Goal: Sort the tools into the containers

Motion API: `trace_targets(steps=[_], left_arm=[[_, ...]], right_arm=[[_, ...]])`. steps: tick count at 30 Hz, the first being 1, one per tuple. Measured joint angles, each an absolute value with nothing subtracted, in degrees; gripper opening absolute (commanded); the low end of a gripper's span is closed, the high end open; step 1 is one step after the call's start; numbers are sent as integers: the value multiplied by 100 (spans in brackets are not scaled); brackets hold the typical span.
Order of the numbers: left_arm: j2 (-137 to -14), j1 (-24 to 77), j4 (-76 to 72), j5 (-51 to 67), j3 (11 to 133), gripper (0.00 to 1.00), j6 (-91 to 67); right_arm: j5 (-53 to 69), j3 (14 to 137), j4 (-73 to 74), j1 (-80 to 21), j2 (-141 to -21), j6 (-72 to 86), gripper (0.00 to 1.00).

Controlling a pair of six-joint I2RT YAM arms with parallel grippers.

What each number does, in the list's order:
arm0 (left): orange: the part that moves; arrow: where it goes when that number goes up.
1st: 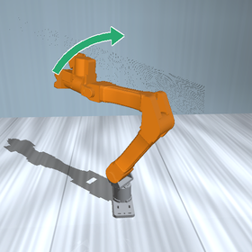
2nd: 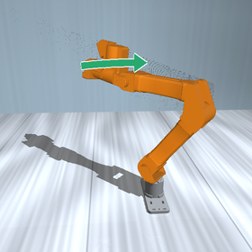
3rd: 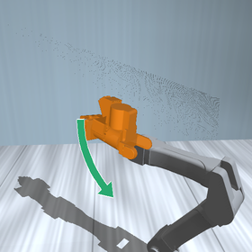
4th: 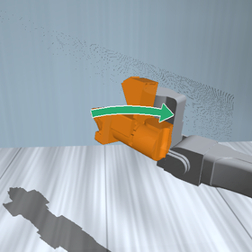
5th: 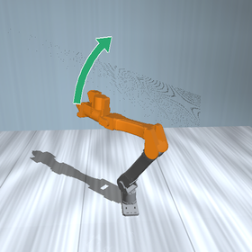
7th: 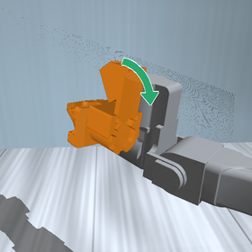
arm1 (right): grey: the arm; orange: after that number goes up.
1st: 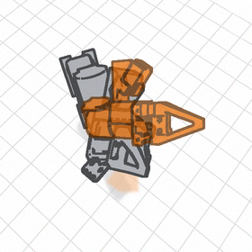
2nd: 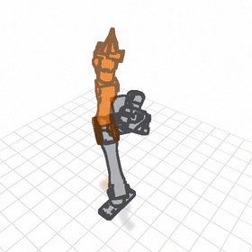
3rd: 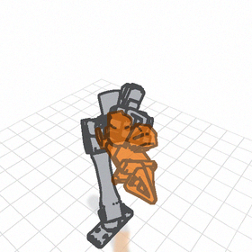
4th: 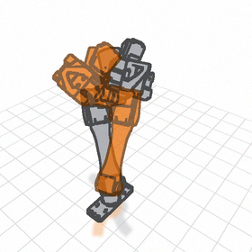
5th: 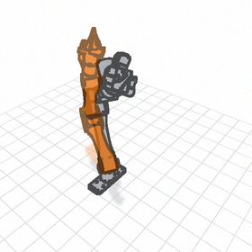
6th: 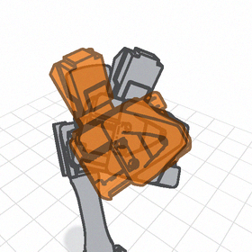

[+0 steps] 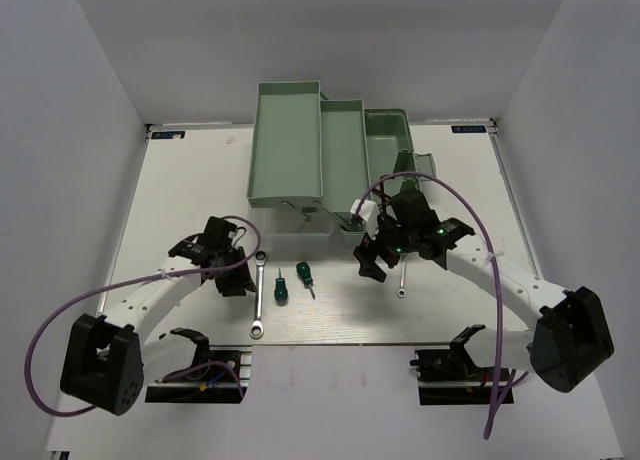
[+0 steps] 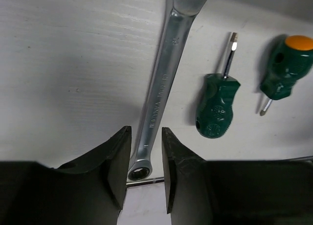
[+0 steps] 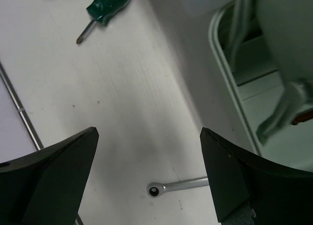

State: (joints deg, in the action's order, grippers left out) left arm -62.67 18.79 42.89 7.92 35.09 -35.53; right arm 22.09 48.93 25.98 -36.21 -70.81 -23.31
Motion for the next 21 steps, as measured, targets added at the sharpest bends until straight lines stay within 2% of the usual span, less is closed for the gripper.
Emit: trace_targets(steps=[3,5,21], left_arm=[[-6580,2154,4193,596,3548,43,-3535],[-6772,2357,4147,451,3621,48,-3531],[-7459,3564,3664,-1011,3723,49,-3896]], right_arm=[[2040,4860,2449,-3603,-6965,-2215,91],[1988,4818,2377,-3601,-6917,-2152,91],[2069,4733,2362,-3404,-6901,-1986,91]])
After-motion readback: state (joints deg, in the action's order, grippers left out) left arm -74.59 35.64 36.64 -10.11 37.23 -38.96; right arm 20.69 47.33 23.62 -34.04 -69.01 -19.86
